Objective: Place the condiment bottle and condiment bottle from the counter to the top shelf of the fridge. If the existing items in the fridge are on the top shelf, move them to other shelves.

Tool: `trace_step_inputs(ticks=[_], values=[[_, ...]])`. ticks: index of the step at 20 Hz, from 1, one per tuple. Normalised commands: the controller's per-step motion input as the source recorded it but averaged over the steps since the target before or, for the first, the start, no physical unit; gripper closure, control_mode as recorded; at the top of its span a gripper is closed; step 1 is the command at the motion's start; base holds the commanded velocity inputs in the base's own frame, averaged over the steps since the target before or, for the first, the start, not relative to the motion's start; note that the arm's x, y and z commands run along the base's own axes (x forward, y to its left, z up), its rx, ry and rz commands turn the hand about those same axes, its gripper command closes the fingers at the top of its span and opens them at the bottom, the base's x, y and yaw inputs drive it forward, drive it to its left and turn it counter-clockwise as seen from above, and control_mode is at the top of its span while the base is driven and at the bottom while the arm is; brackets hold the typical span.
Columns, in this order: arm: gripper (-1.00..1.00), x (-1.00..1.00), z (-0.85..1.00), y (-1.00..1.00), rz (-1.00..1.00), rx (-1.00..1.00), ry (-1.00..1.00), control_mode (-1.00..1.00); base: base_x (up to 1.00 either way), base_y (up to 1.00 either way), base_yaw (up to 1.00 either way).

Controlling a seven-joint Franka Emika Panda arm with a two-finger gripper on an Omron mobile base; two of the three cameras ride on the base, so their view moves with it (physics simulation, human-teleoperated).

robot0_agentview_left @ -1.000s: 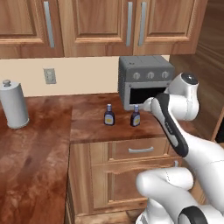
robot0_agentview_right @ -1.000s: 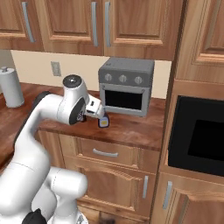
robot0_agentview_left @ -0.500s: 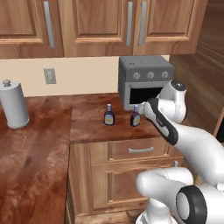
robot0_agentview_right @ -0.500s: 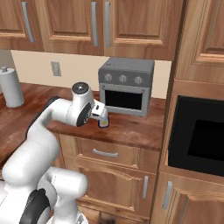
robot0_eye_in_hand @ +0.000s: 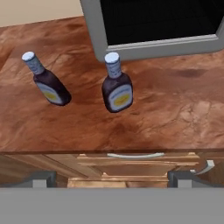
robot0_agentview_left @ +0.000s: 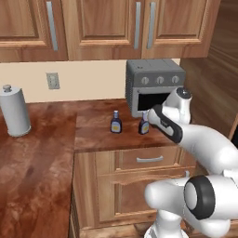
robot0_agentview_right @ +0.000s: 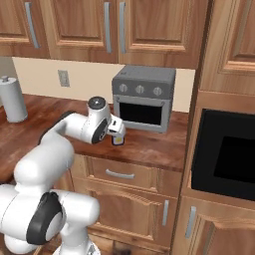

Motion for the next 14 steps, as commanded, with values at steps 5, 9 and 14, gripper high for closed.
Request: trace_step_inputs(ticks=[5, 9, 14], values=[[-1.00, 0.19, -0.03, -0.01, 0.02, 0.00, 0.00, -1.00, 0.00, 0.00, 0.00], [-1.00, 0.26, -0.15, 0.00, 0.01, 0.00, -0.01, -1.00, 0.00, 0.00, 0.00], [-1.00, 0.30, -0.23, 0.00, 0.01, 0.00, -0.03, -1.00, 0.00, 0.00, 0.00]])
